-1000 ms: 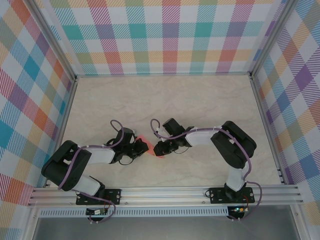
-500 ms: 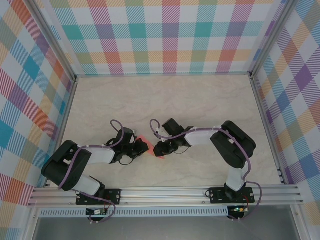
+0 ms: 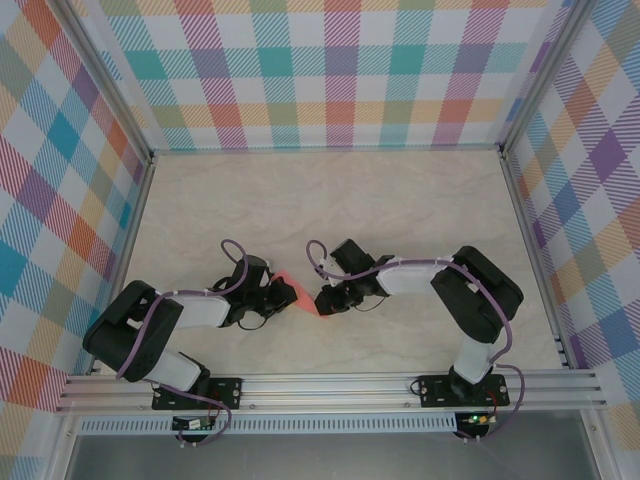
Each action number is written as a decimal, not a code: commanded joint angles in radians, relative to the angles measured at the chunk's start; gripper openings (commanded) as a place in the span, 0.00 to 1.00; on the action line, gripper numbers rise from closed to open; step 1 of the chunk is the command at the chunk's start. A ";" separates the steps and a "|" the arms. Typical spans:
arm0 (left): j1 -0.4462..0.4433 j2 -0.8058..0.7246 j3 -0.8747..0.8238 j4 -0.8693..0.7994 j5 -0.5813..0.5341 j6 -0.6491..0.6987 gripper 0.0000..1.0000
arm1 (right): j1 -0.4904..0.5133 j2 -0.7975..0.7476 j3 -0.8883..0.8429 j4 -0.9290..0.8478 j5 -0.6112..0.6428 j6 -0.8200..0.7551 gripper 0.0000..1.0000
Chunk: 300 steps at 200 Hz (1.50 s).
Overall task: Fold a paper plane with a square sheet of paper (pick it up from the middle)
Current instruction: Fold the wing for the fifth time at the center of the table.
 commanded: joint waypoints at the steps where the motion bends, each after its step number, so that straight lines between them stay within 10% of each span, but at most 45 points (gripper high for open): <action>1: 0.007 0.012 0.003 -0.048 -0.023 0.023 0.06 | -0.006 0.003 -0.016 -0.006 -0.013 0.004 0.07; 300: 0.007 0.009 -0.002 -0.054 -0.021 0.024 0.06 | -0.006 -0.027 0.009 -0.128 0.029 -0.038 0.18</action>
